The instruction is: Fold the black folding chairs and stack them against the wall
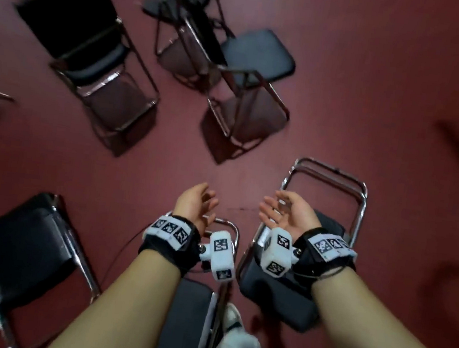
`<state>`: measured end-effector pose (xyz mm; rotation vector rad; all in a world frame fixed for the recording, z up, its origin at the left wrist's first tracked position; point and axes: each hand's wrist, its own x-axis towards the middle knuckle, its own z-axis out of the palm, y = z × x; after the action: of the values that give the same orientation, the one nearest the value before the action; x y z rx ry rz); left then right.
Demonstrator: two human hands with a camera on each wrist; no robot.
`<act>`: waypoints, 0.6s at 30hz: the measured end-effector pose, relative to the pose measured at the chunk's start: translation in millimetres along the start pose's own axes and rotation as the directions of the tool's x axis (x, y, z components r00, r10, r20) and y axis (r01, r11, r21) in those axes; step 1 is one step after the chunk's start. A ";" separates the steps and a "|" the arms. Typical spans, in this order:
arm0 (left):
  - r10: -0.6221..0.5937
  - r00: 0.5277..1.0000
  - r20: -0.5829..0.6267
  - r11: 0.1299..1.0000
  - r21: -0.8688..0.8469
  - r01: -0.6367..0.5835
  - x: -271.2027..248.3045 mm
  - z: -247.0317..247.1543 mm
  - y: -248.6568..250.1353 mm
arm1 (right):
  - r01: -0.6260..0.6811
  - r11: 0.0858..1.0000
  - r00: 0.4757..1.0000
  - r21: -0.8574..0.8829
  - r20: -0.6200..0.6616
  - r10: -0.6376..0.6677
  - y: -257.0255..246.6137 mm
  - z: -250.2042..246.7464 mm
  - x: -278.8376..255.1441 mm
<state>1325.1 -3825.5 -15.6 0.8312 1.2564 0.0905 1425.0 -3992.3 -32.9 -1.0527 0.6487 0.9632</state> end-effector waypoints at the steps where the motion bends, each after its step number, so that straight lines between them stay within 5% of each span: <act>1: 0.036 0.999 -0.022 0.999 -0.022 -0.036 -9.1 -16.2 18.9 | 0.007 1.000 1.000 -0.016 0.016 -0.007 -3.0 22.1 -9.7; 8: 0.201 0.976 -0.086 0.964 -0.161 -0.212 -61.0 -98.2 113.6 | 0.033 0.978 0.989 -0.204 0.145 -0.004 -4.1 138.1 -64.0; 18: 0.318 0.945 -0.082 0.923 -0.200 -0.328 -72.0 -117.2 186.5 | 0.082 0.910 0.959 -0.407 0.279 0.039 -35.3 237.5 -66.6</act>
<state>1268.2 -3669.1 145.7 0.8481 1.1213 0.5052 1426.9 -3801.2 127.0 -1.2604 0.1936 1.2384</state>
